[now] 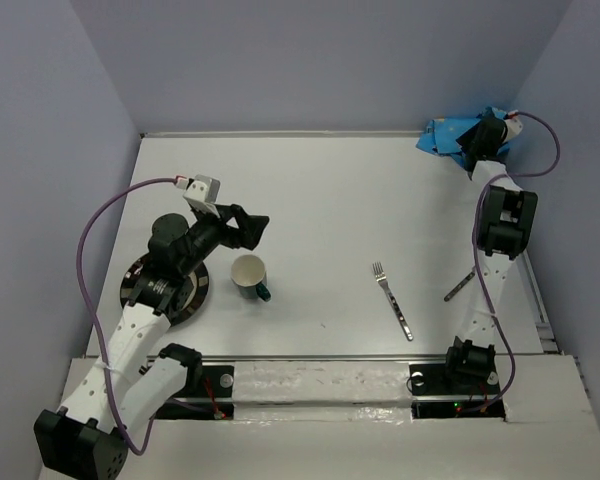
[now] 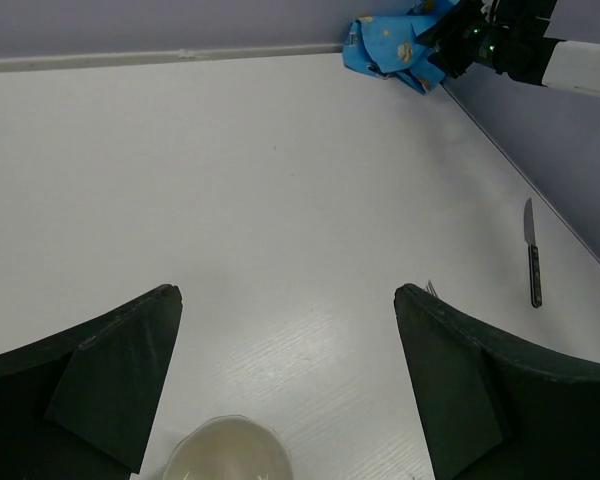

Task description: Set the dinner table for one person

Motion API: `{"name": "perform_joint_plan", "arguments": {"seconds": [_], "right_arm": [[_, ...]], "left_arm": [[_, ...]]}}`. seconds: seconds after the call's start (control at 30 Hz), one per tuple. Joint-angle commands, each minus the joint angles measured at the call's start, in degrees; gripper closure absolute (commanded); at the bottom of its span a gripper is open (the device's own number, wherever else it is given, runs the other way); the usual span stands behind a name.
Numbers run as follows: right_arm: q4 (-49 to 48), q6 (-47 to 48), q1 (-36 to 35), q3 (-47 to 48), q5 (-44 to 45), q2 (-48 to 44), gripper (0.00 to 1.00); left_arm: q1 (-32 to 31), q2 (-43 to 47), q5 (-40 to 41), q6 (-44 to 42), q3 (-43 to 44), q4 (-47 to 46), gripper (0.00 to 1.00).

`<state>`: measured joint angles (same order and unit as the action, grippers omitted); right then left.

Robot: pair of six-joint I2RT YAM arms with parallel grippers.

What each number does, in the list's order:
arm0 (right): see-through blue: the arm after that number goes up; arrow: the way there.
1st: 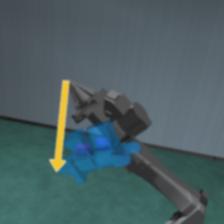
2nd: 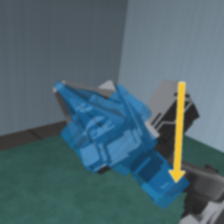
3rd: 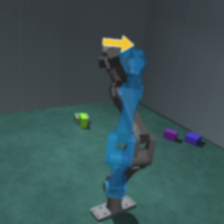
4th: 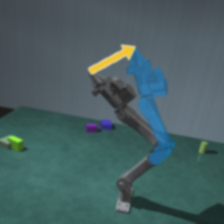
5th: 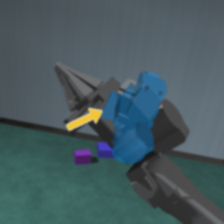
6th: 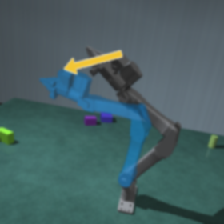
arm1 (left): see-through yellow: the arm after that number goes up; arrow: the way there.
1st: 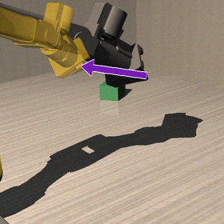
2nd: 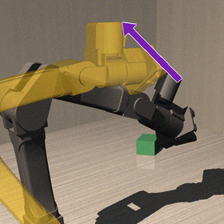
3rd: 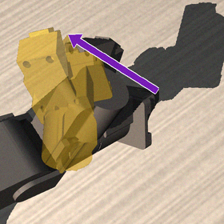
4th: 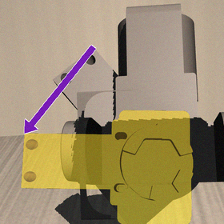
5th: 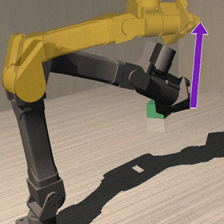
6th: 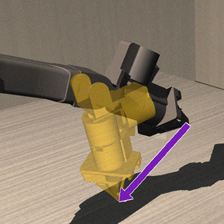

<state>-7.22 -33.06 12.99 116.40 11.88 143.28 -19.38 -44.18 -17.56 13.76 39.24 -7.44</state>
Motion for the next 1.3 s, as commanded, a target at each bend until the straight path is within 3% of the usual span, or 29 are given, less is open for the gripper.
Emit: {"name": "perform_joint_plan", "arguments": {"seconds": [0.0,0.1,0.17,0.23,0.3,0.33,0.47,0.5,0.6,0.67,0.7,0.77,0.8,0.87,1.03,1.27], "right_arm": [[0.53,0.27,0.28,8.21,-0.36,4.00,0.44],[2.91,1.07,0.28,14.19,0.25,7.52,0.44],[2.92,1.24,0.80,16.57,-0.19,8.59,0.49],[2.92,0.72,0.80,17.98,-1.06,9.99,0.63],[3.00,0.02,1.33,19.91,-1.86,10.96,0.83],[2.92,0.01,1.33,20.35,-1.86,10.96,0.83],[3.00,0.01,1.86,20.19,-1.77,10.96,0.66],[3.00,0.19,1.86,19.83,-1.60,10.70,0.57],[2.92,0.36,2.38,18.52,-1.68,10.70,0.50],[3.00,-0.42,2.91,17.55,-1.86,10.79,0.55],[3.00,-0.69,2.91,17.37,-2.21,11.05,0.69],[2.92,-1.91,3.44,16.93,-2.47,11.23,0.75],[3.00,-2.44,3.44,16.76,-2.82,11.32,0.89],[2.74,-3.76,3.44,16.75,-4.05,11.40,1.00],[-5.24,-6.57,3.44,12.29,-16.50,5.80,1.00],[-12.19,-6.23,-3.39,3.95,-29.34,-14.15,1.00]], "left_arm": [[0.57,-1.52,-1.33,-1.01,2.33,-2.93,0.01],[0.92,-2.66,-2.04,-1.10,2.33,-2.93,0.01],[1.44,-3.10,-2.21,-1.02,2.50,-3.02,0.01],[2.06,-3.45,-2.48,-0.93,2.42,-3.10,0.01],[2.41,-3.89,-2.74,-0.67,2.42,-3.28,0.01],[2.59,-3.89,-2.74,-0.66,2.50,-3.28,0.01],[3.29,-3.72,-2.92,-0.58,2.50,-3.28,0.01],[3.55,-3.46,-3.00,-0.49,2.50,-3.37,0.01],[3.73,-3.10,-3.00,-0.58,2.42,-3.37,0.01],[3.82,-3.10,-3.00,-0.57,2.42,-3.37,0.01],[3.91,-3.10,-3.00,-0.58,2.42,-3.28,0.01],[4.08,-3.19,-3.00,-0.49,2.42,-3.37,0.01],[4.08,-3.10,-3.00,-0.49,2.42,-3.37,0.01],[4.43,-3.01,-2.83,-0.49,2.42,-3.37,0.01],[4.61,-2.75,-2.48,-0.22,2.42,-3.46,0.01],[4.79,0.06,-0.29,0.74,2.24,-3.19,0.01]]}}
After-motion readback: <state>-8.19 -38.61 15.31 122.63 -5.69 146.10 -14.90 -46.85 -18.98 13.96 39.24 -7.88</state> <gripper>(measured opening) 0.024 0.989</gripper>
